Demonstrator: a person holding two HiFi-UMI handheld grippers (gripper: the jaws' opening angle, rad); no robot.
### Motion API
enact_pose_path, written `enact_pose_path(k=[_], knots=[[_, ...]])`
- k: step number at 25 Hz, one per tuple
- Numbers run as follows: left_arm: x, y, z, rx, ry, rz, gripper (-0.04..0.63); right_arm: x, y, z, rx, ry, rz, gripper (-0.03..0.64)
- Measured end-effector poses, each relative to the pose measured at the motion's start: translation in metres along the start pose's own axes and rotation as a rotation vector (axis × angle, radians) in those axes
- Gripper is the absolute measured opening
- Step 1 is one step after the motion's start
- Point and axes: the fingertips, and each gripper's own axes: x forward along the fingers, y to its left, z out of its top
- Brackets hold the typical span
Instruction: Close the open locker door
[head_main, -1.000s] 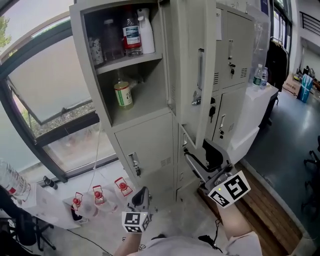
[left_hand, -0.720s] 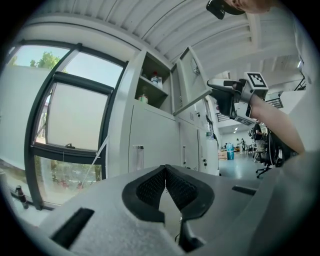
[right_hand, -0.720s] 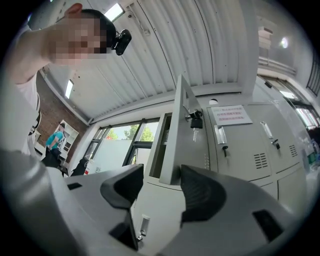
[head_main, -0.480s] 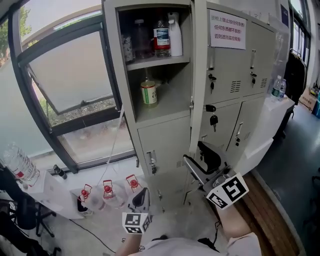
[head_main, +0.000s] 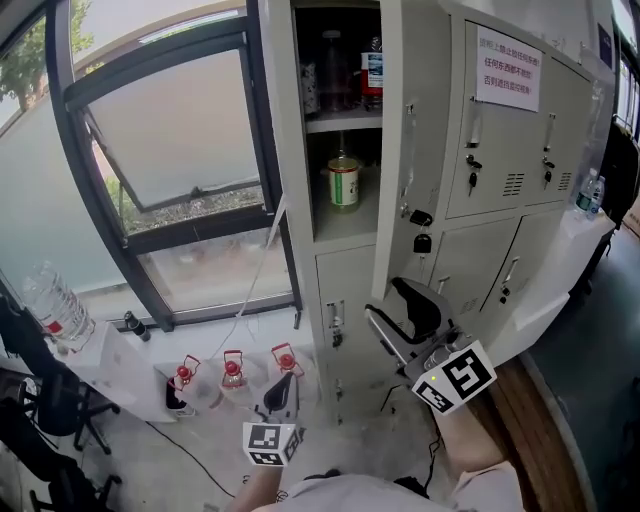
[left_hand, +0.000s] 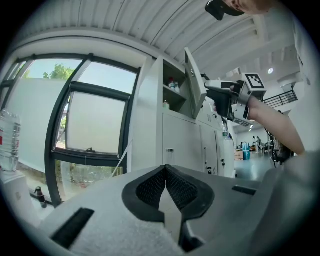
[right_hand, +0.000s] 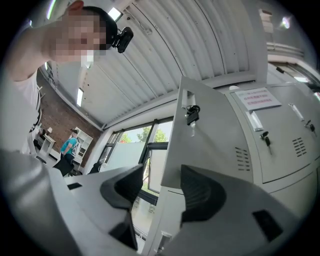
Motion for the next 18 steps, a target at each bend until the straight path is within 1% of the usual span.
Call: enact_pose_path(k=[4,10,15,18], knots=[[0.001,0.021,-0.002,0.005,0.002,0.022,0.009,0.023,0.004,-0.007,0.003,-0.005,0.02,0.216],[0.007,0.052,-0.007,-0.009,0.012,0.055,0.009,0.059,0.005,-0.019,-0.007,-0.01,0.049,0.218],[0.014,0.075,-0.013,0.013,0.02,0.081,0.009,0.086,0.002,-0.031,0.002,-0.014,0.059,0.217],[0.017,0.088,-0.014,-0.003,0.022,0.098,0.009,0.102,0.003,-0.038,0.005,-0.01,0.072,0.216]])
